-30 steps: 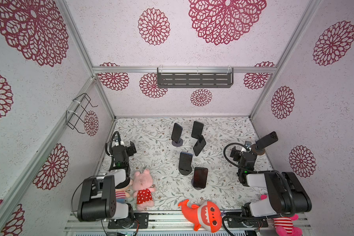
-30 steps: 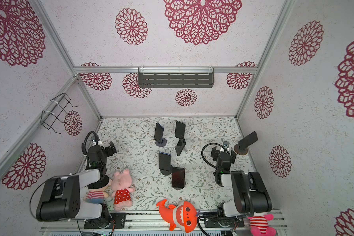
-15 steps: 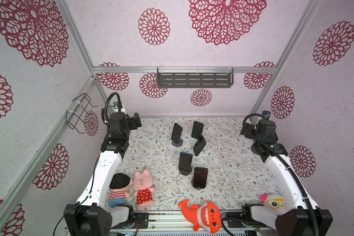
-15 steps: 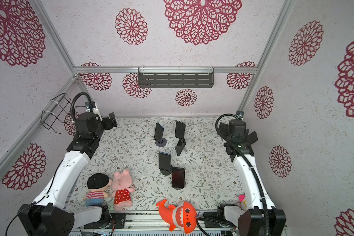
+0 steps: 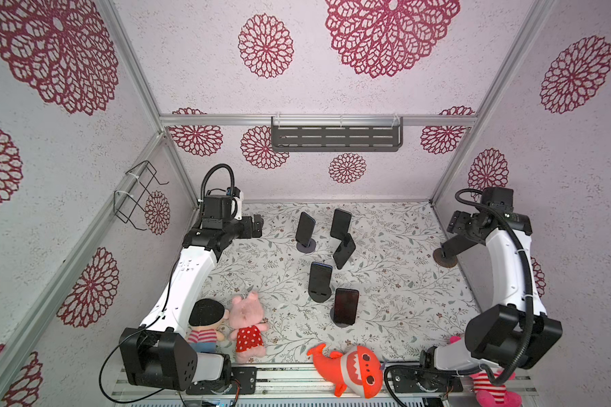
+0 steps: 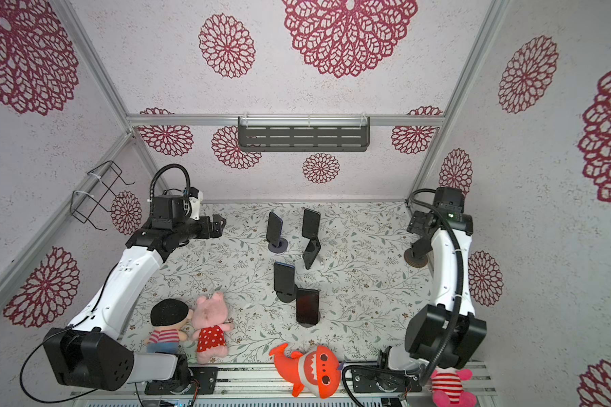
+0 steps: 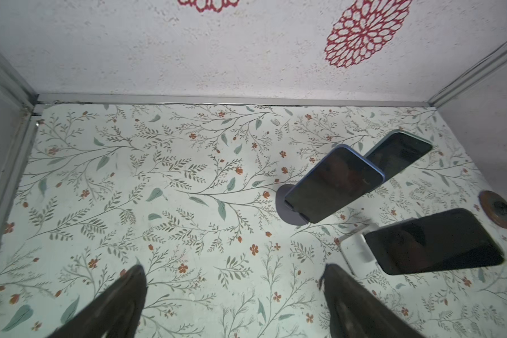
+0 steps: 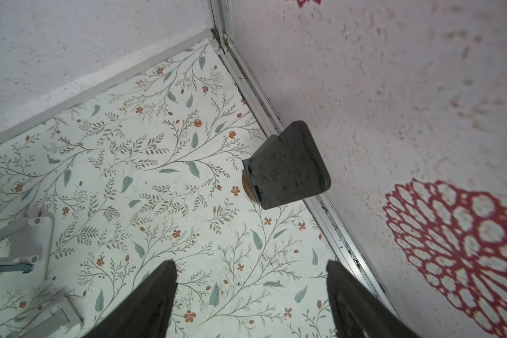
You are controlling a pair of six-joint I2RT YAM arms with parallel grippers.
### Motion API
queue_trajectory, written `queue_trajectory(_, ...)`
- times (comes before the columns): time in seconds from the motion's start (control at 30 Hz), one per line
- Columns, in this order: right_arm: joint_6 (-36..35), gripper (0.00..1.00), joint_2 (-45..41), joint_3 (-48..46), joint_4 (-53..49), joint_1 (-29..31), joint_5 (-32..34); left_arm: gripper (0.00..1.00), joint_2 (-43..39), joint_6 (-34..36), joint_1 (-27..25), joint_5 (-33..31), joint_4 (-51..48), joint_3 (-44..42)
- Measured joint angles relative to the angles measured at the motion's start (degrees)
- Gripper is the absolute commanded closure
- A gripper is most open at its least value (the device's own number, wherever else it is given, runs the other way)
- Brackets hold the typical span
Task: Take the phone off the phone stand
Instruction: 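Move the right gripper to the corner black phone while the left arm rises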
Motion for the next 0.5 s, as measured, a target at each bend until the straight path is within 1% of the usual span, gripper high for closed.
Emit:
queue_trajectory(0.1, -1.4, 0.19, 3.2, 2.9, -2.5, -2.6, -1.6, 0.02, 0.0, 0.0, 0.2, 2.6, 0.8, -0.1)
queue_trajectory(0.23, -3.2, 0.18, 4.2, 3.0, -3.7, -5.1, -2.7, 0.02, 0.3, -0.1, 0.6, 5.4, 0.8, -0.1)
queue_trajectory(0.5, -6.5, 0.17, 4.3, -1.8, -3.2, -9.0, -5.8, 0.02, 0.5, 0.5, 0.9, 8.3, 0.8, -0.1)
